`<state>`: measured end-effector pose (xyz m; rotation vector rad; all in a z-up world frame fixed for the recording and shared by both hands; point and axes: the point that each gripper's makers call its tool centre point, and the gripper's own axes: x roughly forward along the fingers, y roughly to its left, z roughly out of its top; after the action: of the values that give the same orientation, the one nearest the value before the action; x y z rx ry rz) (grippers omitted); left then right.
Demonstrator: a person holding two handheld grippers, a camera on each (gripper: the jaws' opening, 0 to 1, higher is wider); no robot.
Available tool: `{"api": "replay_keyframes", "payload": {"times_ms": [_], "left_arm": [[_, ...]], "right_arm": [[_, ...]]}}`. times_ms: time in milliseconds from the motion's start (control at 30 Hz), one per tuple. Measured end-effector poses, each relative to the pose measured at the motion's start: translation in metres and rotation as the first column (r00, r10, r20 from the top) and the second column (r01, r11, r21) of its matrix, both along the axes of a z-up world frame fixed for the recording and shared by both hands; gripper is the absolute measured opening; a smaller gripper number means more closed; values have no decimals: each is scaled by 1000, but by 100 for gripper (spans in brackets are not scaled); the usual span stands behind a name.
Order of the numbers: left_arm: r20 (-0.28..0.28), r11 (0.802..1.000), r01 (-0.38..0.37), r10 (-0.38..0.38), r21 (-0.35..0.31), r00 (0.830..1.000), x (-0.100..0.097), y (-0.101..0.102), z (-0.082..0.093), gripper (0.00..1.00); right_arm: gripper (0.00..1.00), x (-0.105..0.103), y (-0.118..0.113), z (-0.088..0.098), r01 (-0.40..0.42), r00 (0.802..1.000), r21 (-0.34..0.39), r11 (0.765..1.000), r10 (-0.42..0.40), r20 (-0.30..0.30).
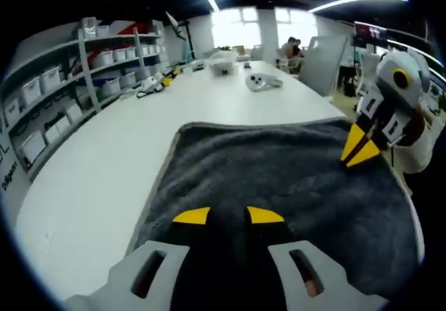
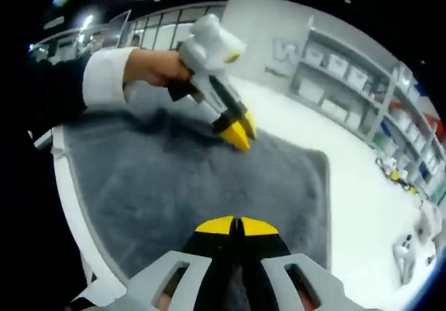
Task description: Open the folded towel by lifting each exposed corner and separating the folded layers until the towel lies flat within the target outline without major curled edges
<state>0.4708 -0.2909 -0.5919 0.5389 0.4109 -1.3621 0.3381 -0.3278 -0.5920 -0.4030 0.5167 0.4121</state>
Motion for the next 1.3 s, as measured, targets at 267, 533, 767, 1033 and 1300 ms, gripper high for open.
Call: {"api": "replay_keyframes", "payload": {"times_ms": [267, 533, 767, 1033, 1300], "left_arm": [[-6, 1000, 1, -1, -26, 1000, 1, -7, -3, 16], [27, 999, -2, 3, -39, 1000, 0, -13, -3, 11], [74, 1000, -23, 23, -2, 997, -2, 1, 3, 13], [46, 996, -79, 82, -51, 996, 3, 38, 27, 14], [8, 992, -124, 124, -2, 992, 2, 79, 11, 14]], "right_arm": [[0, 0, -8, -9, 17, 999, 23, 1000, -17, -28], [0, 2, -12, -8, 41, 999, 14, 999, -40, -23], [0, 1, -6, 0, 16, 1000, 22, 1000, -16, -10], [0, -1, 29, 11, -90, 996, 51, 995, 89, 26], [0, -5, 58, 6, -164, 986, 79, 983, 165, 0]]}}
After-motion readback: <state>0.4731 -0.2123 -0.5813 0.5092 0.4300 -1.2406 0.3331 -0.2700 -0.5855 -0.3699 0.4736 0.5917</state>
